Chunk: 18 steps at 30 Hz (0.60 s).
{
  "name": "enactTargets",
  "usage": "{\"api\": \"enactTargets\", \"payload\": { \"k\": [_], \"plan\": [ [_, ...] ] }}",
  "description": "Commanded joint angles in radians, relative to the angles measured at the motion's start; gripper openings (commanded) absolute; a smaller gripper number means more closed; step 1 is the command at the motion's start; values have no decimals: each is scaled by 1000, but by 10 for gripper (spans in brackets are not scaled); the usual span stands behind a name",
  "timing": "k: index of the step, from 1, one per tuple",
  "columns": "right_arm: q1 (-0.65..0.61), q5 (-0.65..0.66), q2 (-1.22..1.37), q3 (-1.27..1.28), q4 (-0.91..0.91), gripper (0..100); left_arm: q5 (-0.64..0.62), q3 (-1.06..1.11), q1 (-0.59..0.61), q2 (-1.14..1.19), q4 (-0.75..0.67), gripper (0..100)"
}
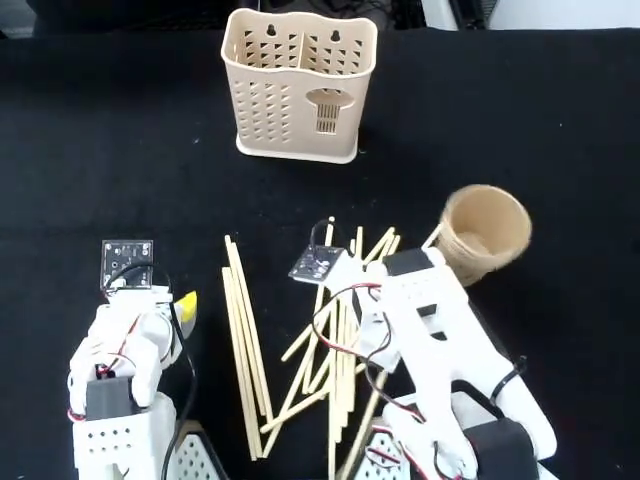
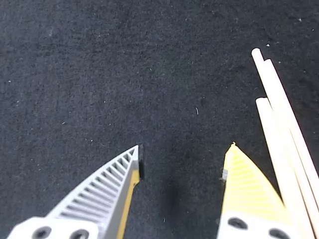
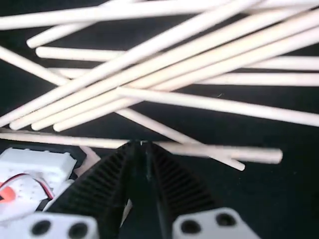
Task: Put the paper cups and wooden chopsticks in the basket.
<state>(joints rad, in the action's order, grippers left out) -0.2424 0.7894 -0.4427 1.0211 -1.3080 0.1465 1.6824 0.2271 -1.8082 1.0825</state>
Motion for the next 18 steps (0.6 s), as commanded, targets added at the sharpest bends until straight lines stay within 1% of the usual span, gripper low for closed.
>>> {"api": "enactTargets", "payload": {
  "k": [1, 6, 16, 18],
  "plan": [
    [-12, -11, -15, 13, 32, 12, -2, 16, -15, -8, 0, 275],
    [-9, -23, -15, 44, 71, 12, -2, 16, -15, -8, 0, 275],
    [-3, -38, -44, -1, -14, 14, -2, 16, -15, -8, 0, 275],
    [21, -40, -77, 16, -23, 39, -2, 16, -15, -8, 0, 275]
  ]
}}
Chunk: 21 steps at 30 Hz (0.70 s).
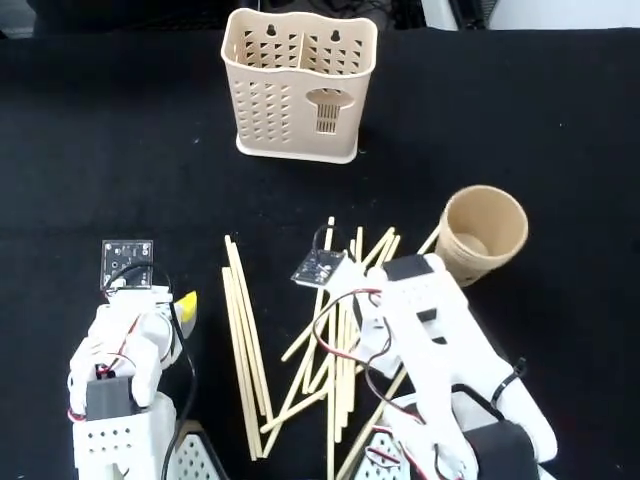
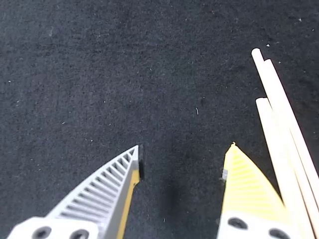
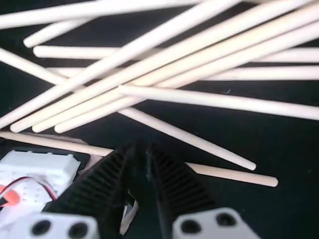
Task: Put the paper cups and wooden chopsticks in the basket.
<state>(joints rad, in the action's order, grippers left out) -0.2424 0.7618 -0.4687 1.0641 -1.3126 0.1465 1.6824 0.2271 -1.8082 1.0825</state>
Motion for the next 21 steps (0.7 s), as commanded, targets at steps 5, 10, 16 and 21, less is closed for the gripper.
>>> {"api": "enactTargets", "payload": {
  "k": [5, 10, 16, 21],
  "plan": [
    [183, -18, -171, -8, -29, 113, 0, 16, -15, -8, 0, 275],
    [282, -18, -237, 45, -37, 116, 0, 16, -15, -8, 0, 275],
    [290, -25, -173, 39, -26, 178, 0, 16, -15, -8, 2, 275],
    [292, -25, -84, 35, 15, 173, 0, 16, -15, -8, 2, 275]
  ]
}}
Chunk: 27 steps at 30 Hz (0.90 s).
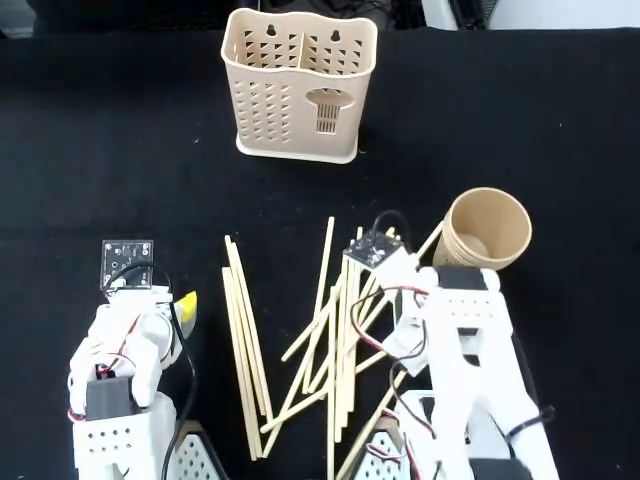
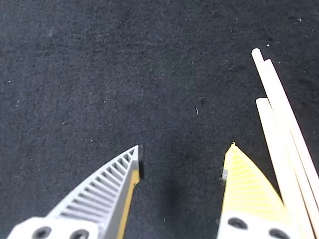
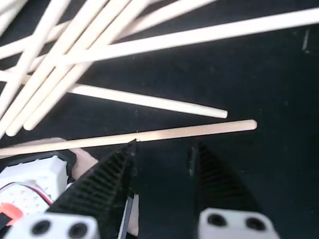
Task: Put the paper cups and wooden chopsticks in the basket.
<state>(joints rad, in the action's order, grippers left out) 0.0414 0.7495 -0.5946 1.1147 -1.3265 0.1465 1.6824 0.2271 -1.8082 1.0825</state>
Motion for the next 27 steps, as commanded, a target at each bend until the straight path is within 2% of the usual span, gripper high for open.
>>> {"api": "enactTargets", "payload": {
  "k": [1, 13, 22, 27],
  "plan": [
    [8, -12, 65, -15, 46, 173, 0, 16, -15, -8, 2, 275],
    [2, -43, 271, -15, 212, 174, 0, 16, -15, -8, 2, 275],
    [2, -41, 274, -21, 203, 173, 0, 16, -15, -8, -2, 275],
    [68, -34, 274, -51, 150, 177, 0, 16, -15, -8, 0, 275]
  ]
}}
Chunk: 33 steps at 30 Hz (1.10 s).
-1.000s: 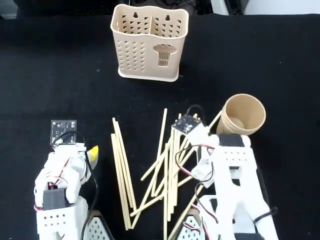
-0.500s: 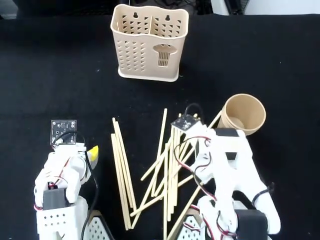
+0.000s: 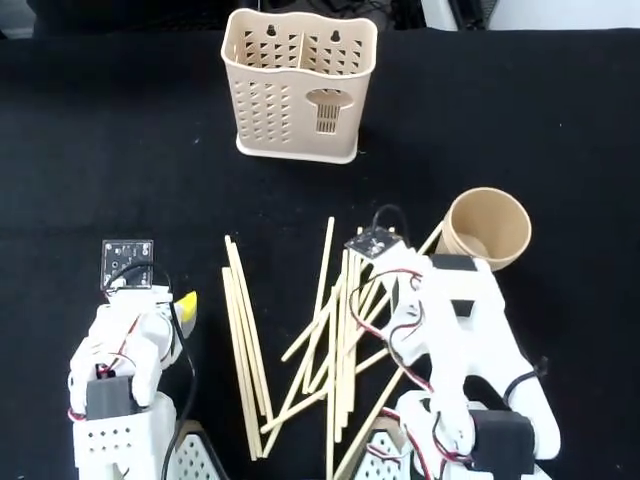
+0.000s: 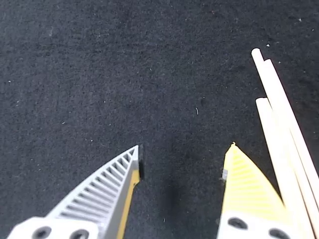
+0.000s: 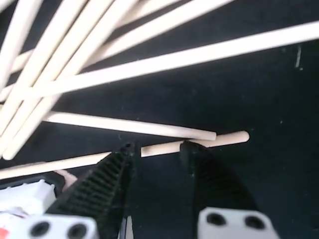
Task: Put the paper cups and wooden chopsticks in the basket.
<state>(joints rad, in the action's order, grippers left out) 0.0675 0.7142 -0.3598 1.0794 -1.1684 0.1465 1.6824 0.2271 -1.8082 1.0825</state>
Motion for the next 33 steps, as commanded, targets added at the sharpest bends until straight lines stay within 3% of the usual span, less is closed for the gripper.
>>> {"api": "enactTargets", "payload": {
  "k": [1, 9, 33],
  "plan": [
    [43, 2, 39, -22, -8, 177, 0, 16, -15, -8, 0, 275],
    [-43, -6, 47, -18, -8, 199, 0, 16, -15, -8, -2, 275],
    [-44, 2, 41, -19, -3, 227, 2, 16, -15, -8, -2, 275]
  ]
}}
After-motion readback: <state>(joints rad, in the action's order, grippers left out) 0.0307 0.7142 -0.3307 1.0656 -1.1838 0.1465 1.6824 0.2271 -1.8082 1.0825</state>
